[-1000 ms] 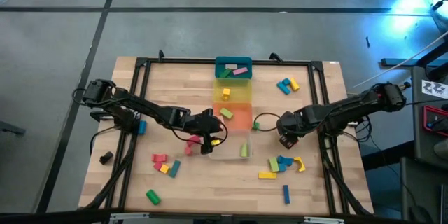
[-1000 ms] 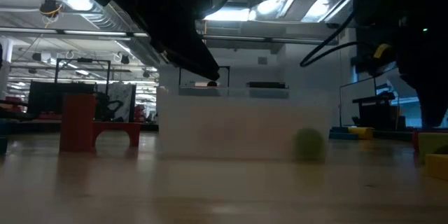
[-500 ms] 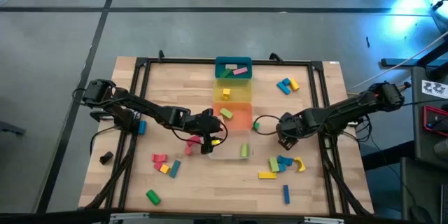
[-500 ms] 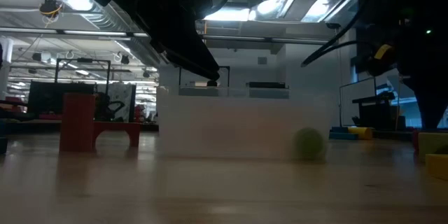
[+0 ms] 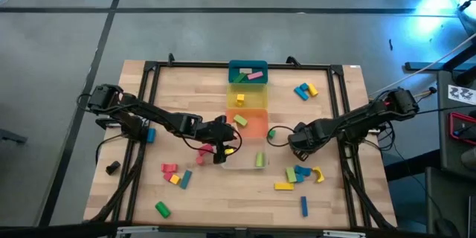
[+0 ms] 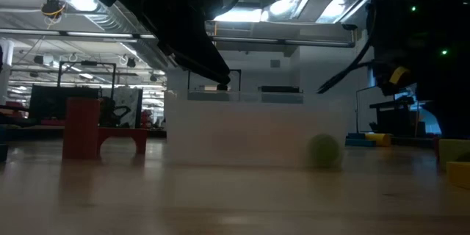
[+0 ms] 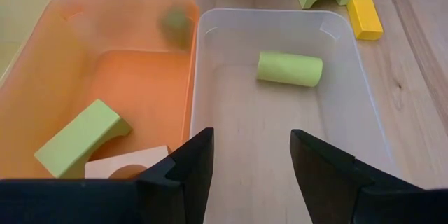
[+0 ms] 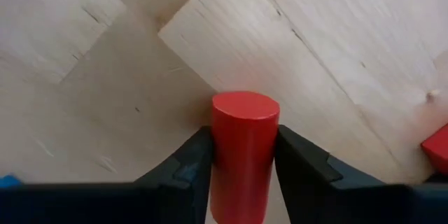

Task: Sort blocks by size
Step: Put the red cylindrical block into the transparent bin

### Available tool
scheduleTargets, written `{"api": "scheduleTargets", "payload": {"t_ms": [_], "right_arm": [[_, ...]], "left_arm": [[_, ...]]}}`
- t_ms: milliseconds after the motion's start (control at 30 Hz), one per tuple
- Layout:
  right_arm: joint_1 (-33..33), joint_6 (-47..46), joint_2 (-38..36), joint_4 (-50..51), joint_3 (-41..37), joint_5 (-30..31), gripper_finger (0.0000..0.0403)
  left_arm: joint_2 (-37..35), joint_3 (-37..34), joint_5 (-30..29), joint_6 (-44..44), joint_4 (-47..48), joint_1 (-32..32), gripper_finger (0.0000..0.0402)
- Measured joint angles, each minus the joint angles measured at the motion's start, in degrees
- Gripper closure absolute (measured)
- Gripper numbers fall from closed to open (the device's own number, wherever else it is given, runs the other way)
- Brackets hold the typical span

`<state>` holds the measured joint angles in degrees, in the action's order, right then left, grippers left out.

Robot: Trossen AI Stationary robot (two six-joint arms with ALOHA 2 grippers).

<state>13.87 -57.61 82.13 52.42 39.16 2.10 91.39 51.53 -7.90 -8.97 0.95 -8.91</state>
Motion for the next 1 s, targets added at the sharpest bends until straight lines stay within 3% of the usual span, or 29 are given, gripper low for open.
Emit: {"api": "scheduleTargets", "payload": {"t_ms": [300, 600, 700, 833, 1000], "right_arm": [[-0.02, 2.83, -0.24, -0.22, 4.16, -1.79, 0.0275], [-0.02, 12.12, -0.25, -0.14, 18.41, -0.85, 0.0275], [0.0, 15.53, -0.26, -1.42, 22.92, 1.95, 0.0274], [0.0, 21.85, -0.29, -10.78, 25.2, 3.48, 0.0268], [0.0, 31.79, 1.29, -24.48, 25.2, 1.21, 0.027]], "left_arm": [[-3.13, -0.07, 0.02, 0.41, 0.66, 0.0, 0.0229], [-16.9, 0.02, 0.15, -2.12, 11.21, -0.25, 0.0229], [-21.31, 0.02, 0.23, -4.84, 16.05, -0.75, 0.0229], [-25.67, 0.0, 0.23, -8.77, 23.38, -1.86, 0.0229], [-29.12, 0.0, 0.24, -11.78, 30.67, -3.2, 0.0229]]}}
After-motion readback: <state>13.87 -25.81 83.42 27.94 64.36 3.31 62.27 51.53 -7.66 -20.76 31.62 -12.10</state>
